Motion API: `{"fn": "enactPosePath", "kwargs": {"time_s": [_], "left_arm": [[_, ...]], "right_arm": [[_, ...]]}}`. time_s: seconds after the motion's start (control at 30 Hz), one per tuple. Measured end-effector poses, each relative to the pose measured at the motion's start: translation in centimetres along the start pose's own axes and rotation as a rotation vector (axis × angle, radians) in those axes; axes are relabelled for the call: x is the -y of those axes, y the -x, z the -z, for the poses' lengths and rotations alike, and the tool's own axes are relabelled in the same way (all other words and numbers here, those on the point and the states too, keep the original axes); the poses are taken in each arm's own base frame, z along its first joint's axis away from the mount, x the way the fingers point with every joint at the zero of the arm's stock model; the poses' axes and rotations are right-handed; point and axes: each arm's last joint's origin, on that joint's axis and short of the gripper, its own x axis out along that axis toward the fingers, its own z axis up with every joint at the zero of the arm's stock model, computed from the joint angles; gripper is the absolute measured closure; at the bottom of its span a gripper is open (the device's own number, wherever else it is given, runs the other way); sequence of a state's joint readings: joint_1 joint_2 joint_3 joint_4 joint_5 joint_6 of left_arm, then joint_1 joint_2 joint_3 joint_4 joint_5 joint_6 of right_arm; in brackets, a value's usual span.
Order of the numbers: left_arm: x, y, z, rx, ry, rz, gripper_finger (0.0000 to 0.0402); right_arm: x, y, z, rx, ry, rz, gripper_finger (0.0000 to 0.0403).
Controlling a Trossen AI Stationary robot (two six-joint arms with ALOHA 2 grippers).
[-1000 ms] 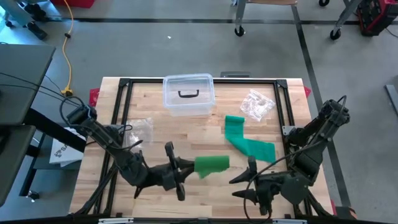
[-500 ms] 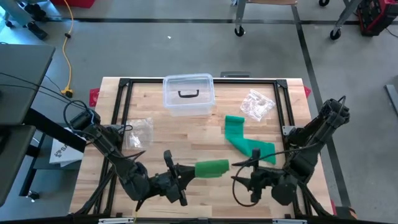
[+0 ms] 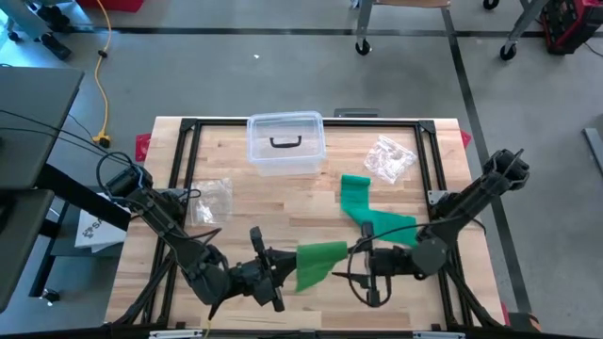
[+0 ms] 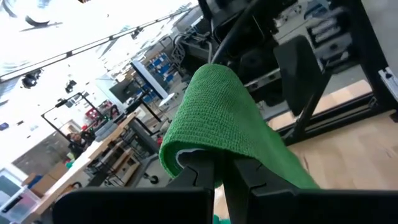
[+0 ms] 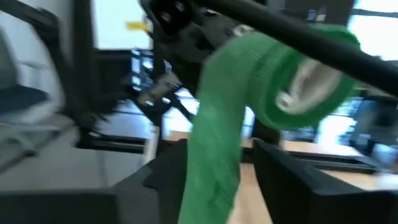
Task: Roll bandage
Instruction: Roll the green bandage
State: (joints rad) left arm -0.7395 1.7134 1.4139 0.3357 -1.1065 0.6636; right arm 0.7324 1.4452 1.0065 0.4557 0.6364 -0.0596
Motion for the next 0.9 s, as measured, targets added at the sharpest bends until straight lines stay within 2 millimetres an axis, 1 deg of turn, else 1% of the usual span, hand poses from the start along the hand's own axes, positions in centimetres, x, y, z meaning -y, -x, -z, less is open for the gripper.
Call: {"fn": "enactPosePath", "kwargs": {"time_s": [0.07,0.17,0.2,0.23,0.33,0.4,0.63,0.83,0.9], "left_arm": [[0.0,0.0,0.1,-0.006,-0.007,-0.002,0.0398],[0.0,-0.2,0.2,-0.015,-0.013,-0.003,0.0398],[0.0,-0.2,0.3,-0.019,-0.013,-0.002,0.0398],[0.0,-0.3,0.4,-0.025,-0.016,-0.002,0.0398],[0.0,-0.7,0.8,-0.049,-0.026,-0.006,0.0398],[0.1,-0.8,1.1,-0.065,-0.026,-0.001,0.0398],[0.5,-1.0,1.8,-0.089,-0.012,0.044,0.0398],[0.8,-0.3,1.6,-0.085,-0.007,0.045,0.0398],[0.7,-0.2,1.6,-0.096,-0.008,0.021,0.0398]], "right_arm": [[0.0,0.0,0.0,0.005,-0.015,-0.032,0.0292],[-0.3,0.1,-0.3,0.034,-0.036,-0.073,0.0370],[-0.5,0.2,-0.5,0.050,-0.038,-0.087,0.0386],[-0.7,0.4,-0.7,0.067,-0.041,-0.100,0.0392],[-1.1,0.7,-1.3,0.113,-0.047,-0.115,0.0389],[-1.4,0.9,-1.9,0.130,-0.013,-0.111,0.0398],[-1.4,1.2,-4.3,0.147,0.073,0.095,0.0401],[-2.3,2.4,-5.0,0.120,0.140,0.180,0.0402],[-2.7,2.8,-5.0,0.116,0.142,0.164,0.0402]]}}
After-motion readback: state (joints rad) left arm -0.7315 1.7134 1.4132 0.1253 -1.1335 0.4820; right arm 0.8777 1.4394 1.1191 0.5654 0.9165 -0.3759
